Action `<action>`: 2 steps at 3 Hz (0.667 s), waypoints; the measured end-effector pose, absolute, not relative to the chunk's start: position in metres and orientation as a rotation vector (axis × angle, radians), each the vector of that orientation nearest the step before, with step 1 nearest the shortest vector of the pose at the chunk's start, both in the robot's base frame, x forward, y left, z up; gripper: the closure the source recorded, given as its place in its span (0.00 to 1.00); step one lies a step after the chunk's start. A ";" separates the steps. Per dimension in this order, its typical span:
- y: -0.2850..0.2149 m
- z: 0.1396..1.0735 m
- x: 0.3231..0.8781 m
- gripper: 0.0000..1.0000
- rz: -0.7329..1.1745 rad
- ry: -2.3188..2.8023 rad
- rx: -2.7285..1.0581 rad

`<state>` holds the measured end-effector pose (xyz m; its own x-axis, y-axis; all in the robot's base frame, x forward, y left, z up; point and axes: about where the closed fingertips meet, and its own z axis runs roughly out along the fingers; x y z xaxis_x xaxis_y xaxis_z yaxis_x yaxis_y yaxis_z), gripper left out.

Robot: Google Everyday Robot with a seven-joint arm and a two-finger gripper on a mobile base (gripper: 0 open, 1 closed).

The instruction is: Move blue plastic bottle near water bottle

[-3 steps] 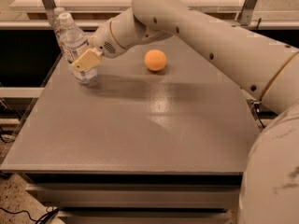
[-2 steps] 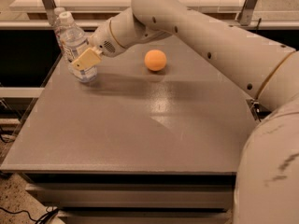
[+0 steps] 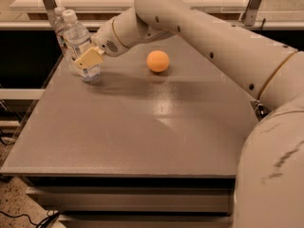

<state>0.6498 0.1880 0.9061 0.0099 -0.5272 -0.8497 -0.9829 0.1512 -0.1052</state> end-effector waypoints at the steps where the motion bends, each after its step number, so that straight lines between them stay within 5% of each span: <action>1: 0.187 0.908 0.650 0.00 0.716 1.633 -1.489; 2: 0.187 0.909 0.649 0.00 0.724 1.626 -1.490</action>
Offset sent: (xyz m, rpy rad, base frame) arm 0.0023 -0.0065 0.0055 -0.0156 0.0042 -0.0060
